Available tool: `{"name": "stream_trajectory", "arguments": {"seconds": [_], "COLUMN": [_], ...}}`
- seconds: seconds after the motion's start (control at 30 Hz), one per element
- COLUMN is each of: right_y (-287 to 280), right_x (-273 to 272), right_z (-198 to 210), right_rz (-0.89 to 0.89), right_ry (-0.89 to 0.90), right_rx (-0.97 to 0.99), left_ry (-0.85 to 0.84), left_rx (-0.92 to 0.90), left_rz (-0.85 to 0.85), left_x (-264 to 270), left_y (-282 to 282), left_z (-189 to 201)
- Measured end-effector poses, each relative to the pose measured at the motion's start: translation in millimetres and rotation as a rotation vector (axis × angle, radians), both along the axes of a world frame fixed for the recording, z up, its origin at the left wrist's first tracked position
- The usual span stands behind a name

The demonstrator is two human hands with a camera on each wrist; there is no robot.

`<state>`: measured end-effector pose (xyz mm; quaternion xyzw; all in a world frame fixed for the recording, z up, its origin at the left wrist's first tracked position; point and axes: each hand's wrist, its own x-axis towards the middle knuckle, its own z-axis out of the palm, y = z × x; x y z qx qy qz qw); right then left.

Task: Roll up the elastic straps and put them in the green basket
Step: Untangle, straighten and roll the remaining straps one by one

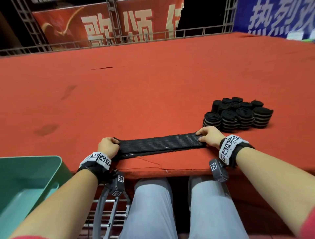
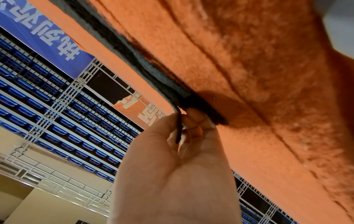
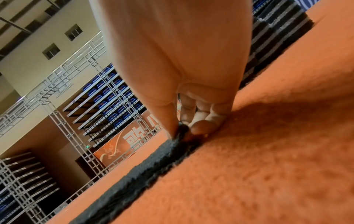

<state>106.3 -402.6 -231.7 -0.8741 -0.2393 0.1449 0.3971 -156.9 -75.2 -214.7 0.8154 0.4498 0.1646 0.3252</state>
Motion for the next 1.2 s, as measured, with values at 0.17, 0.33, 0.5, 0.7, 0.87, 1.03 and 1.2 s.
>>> {"name": "stream_trajectory", "arguments": {"seconds": [0.17,0.33,0.5,0.7,0.87,1.03,1.2], "right_y": [0.6,1.8,3.6,4.3,4.9,5.4,5.9], "right_x": [1.2,0.2,-1.9,-2.7,-4.1,-5.2,-6.4], "right_z": [-1.8,-3.4,-4.8,-5.4,-4.4,-4.1,-3.0], "right_rz": [0.022,0.011,0.01,0.029,0.034,0.037,0.039], "right_ry": [-0.056,-0.095,-0.135,-0.163,-0.176,-0.173,-0.179], "right_rx": [-0.063,-0.105,-0.13,-0.153,-0.164,-0.17,-0.185], "left_ry": [-0.022,-0.004,0.029,0.084,0.124,0.158,0.189], "left_rx": [-0.016,-0.001,0.025,0.063,0.08,0.085,0.096], "left_rz": [0.011,0.009,-0.006,-0.015,-0.025,-0.037,-0.04], "left_x": [-4.9,-8.9,-11.1,-9.5,-9.2,-10.4,-7.8], "left_y": [-4.6,-7.4,-9.2,-10.7,-9.3,-9.1,-7.6], "left_z": [4.7,7.8,6.4,7.2,7.1,6.5,3.6]}}
